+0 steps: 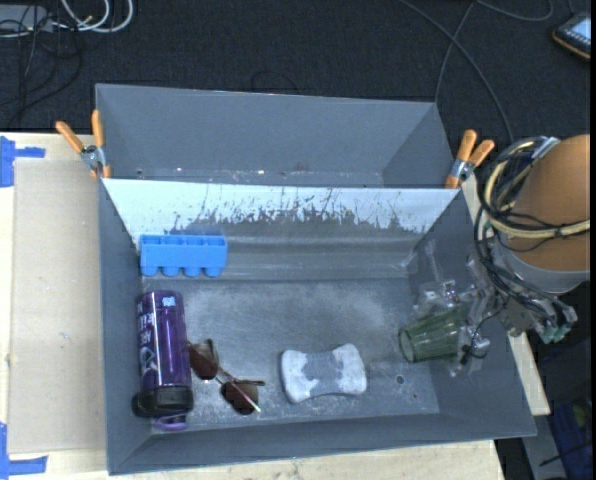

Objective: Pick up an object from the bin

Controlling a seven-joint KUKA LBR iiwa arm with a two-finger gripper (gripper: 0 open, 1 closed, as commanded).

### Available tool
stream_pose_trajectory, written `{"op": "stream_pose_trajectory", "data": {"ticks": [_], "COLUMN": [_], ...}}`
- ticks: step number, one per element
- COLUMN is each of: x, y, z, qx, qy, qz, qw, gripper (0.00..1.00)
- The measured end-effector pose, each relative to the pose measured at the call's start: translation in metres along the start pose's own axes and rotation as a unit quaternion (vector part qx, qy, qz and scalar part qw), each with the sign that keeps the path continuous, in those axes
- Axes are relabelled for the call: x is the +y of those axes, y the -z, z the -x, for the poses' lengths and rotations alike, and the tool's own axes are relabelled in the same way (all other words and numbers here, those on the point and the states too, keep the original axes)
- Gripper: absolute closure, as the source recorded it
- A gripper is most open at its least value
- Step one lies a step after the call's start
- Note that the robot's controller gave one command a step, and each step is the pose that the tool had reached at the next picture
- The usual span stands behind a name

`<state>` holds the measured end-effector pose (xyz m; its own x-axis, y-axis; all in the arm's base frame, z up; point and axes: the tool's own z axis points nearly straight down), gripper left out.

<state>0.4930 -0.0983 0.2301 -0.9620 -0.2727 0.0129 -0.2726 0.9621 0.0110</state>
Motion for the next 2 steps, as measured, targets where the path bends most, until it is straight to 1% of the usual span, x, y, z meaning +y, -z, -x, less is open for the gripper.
{"op": "stream_pose_trajectory", "data": {"ticks": [1,2], "x": [-0.02,-0.009], "y": [0.007,-0.011], "z": [0.001,0.013], "qx": [-0.0047,-0.0013], "qy": [0.029,-0.003], "qz": [-0.003,0.0], "qw": [0.9996,1.0], "gripper": [1.0,1.0]}}
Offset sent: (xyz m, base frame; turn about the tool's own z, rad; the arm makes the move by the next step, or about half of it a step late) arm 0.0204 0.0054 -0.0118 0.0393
